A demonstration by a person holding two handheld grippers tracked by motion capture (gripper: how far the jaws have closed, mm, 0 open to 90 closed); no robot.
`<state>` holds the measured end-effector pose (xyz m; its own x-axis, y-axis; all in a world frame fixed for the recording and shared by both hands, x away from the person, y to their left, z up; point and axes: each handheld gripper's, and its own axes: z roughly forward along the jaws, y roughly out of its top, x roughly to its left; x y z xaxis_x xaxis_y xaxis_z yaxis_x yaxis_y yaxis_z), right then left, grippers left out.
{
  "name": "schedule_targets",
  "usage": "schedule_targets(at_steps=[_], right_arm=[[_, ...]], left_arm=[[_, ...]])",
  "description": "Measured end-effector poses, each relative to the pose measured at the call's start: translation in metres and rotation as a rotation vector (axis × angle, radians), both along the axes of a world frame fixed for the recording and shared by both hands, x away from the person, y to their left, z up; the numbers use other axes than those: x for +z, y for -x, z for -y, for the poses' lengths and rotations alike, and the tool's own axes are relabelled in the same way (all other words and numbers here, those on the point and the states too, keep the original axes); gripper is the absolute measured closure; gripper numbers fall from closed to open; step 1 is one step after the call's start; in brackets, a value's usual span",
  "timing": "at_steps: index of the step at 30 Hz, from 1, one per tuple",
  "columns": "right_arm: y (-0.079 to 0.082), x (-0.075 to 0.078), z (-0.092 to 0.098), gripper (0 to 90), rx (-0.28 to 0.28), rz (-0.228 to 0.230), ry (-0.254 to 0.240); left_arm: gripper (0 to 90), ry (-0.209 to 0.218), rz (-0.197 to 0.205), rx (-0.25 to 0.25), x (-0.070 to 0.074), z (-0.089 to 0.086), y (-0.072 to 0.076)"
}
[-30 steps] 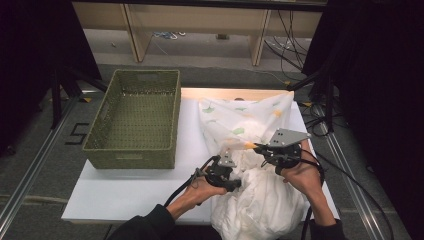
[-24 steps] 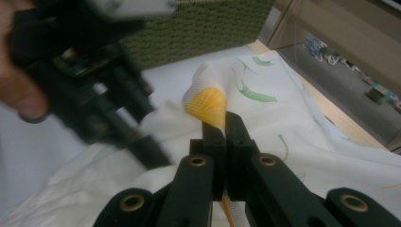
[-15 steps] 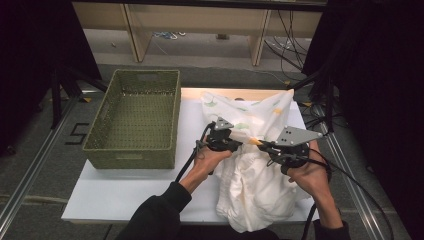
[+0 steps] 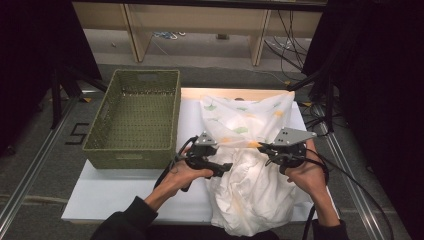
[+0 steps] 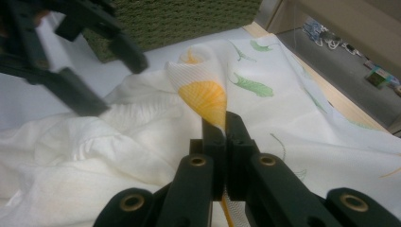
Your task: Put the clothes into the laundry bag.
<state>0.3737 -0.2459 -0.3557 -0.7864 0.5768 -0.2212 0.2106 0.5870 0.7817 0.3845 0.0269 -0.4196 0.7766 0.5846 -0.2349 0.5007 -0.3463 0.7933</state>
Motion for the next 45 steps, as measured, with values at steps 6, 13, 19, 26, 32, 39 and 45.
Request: schedule_targets(at_steps=[6,13,19,26,32,39,45], right_arm=[[0.000,-0.001,-0.001,90.0,0.002,-0.001,0.003],[0.000,-0.002,-0.001,90.0,-0.002,0.003,0.016],[0.002,-0.002,-0.003,90.0,0.015,-0.010,0.002],[0.008,0.011,0.001,90.0,0.018,0.024,-0.027],[0.008,0.010,0.004,90.0,0.020,0.017,-0.019],[0.002,0.000,0.005,90.0,0.009,-0.011,-0.009],[0.002,0.001,0.004,90.0,0.009,-0.008,-0.010]], left_arm=[[15.4,0.022,-0.059,-0.091,-0.014,0.007,0.015],[21.8,-0.025,-0.024,-0.120,-0.035,0.047,0.013],[79.1,0.045,0.024,-0.033,-0.036,0.064,-0.008],[81.5,0.110,0.113,0.102,0.005,0.060,-0.037],[77.2,0.086,0.056,0.156,-0.013,0.066,-0.057],[33.5,0.007,0.048,0.082,-0.010,0.045,-0.037],[15.6,-0.076,0.067,0.023,-0.009,0.009,-0.005]])
